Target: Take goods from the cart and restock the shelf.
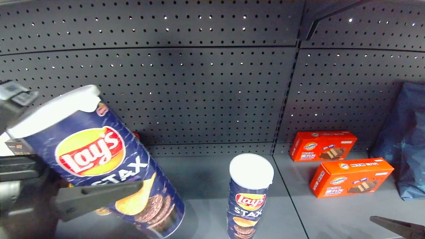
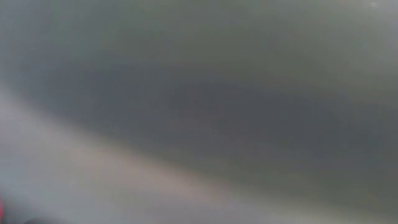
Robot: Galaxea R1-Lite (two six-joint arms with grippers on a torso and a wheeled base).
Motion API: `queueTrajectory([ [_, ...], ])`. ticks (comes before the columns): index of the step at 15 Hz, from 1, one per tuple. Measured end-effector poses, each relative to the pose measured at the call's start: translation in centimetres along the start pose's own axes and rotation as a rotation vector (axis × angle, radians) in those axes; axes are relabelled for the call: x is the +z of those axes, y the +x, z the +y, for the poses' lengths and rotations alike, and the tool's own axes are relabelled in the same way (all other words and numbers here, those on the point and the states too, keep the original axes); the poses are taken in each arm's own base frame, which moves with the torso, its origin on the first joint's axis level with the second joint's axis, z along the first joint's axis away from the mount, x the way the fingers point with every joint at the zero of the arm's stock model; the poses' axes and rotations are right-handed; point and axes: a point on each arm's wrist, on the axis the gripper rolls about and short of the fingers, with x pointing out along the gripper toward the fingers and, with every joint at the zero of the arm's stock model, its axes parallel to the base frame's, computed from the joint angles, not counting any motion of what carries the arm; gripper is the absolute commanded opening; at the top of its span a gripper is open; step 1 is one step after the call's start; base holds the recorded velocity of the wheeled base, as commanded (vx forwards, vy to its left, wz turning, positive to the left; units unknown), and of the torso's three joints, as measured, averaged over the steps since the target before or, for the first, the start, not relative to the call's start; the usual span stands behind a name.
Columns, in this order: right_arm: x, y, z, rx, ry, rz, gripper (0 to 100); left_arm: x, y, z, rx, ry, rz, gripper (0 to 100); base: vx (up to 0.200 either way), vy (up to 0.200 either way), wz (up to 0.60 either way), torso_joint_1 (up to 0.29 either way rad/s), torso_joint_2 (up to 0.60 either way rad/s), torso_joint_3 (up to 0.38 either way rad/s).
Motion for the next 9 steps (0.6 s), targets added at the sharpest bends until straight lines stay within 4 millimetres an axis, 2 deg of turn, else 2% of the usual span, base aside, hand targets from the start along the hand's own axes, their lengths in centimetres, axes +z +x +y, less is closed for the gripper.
queueTrajectory([
  [5,-0.7,-0.6,0.0,0.001,0.007,-0.016,100,-0.7,5.8,5.1,-0.054,0.107,0.058,0,0.000,0.000,0.00,0.000,0.00,0.000],
  [9,-0.8,-0.9,0.0,0.007,0.032,-0.027,100,0.6,9.9,8.5,-0.072,0.138,0.063,0,0.000,0.000,0.00,0.000,0.00,0.000],
])
